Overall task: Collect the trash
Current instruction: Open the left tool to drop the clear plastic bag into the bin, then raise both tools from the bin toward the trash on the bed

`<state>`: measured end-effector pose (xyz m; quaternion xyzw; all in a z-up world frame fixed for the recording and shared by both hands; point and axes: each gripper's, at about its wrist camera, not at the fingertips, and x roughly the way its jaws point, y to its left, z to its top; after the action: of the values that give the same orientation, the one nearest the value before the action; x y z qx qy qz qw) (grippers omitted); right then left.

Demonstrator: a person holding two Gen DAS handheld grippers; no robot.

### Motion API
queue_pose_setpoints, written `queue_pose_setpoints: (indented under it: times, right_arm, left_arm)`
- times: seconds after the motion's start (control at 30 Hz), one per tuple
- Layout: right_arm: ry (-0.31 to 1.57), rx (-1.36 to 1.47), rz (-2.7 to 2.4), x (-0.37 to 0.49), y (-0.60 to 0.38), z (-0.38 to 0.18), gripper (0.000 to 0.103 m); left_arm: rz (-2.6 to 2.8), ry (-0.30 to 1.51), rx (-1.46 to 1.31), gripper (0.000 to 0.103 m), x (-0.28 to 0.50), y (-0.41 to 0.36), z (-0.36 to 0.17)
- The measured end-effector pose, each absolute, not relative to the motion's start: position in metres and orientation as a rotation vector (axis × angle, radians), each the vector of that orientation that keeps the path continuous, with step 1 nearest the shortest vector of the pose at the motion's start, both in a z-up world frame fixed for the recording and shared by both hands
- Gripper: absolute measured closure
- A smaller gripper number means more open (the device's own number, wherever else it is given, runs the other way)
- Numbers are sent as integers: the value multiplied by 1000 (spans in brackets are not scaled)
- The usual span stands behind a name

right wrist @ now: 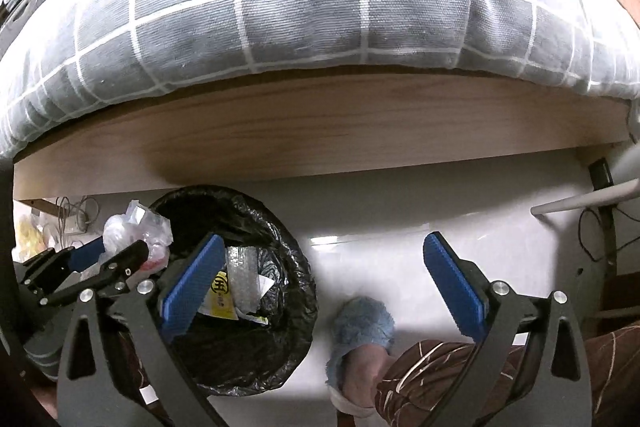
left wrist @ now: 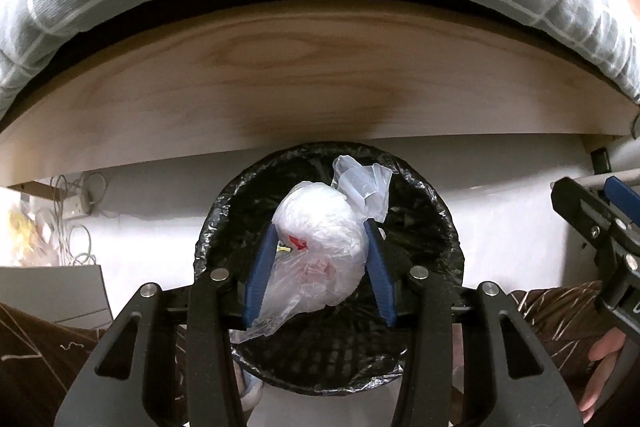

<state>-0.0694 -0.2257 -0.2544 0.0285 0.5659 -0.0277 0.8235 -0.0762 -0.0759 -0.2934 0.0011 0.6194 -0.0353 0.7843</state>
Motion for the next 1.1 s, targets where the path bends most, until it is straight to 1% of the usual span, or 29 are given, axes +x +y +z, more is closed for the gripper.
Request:
queue_pose_setpoints:
  times: [0.1, 0.17, 0.23, 0.3, 0.37, 0.43, 0.5, 0.57, 0.63, 0.67, 0.87, 1.1]
  right_arm:
    - [1198, 53, -54, -68, -225, -250, 8]
    - [1199, 40, -53, -67, -222, -250, 8]
    - [1198, 25, -53, -67, -218, -249, 8]
    - [1190, 18, -48, -67, -216, -247, 8]
    - [1180, 12, -45, -68, -214, -243, 8]
    - [1162, 10, -40, -70, -212, -235, 7]
    - [1135, 6, -37, -72, -211, -225, 7]
    - [1108, 4, -31, -73, -210, -214, 7]
    - [1070, -10, -30, -76, -209, -201, 7]
    - [1053, -10, -25, -77, -209, -195, 7]
    - [960, -21, -16, -79, -209, -161, 7]
    - [896, -6, -18, -73, -209, -131, 7]
  left_arm:
    - [-69, 1327, 16, 55, -76, -75, -292]
    - [-59, 1322, 10, 41, -75, -73, -290]
    - [-48, 1312, 10, 33, -75, -70, -287]
    - [-44, 1301, 20, 31, -73, -70, -283]
    - [-38, 1284, 39, 24, -74, -69, -277]
    - [-33, 1270, 47, 22, -75, -66, -269]
    - [-33, 1252, 29, 18, -76, -61, -259]
    - [-27, 1223, 20, 11, -78, -57, -243]
    - [-21, 1191, 13, 7, -79, -52, -229]
    - [-21, 1171, 6, 6, -80, -49, -219]
    - [-40, 1058, -18, 6, -85, -34, -165]
    - [-46, 978, -18, 6, -76, -28, -127]
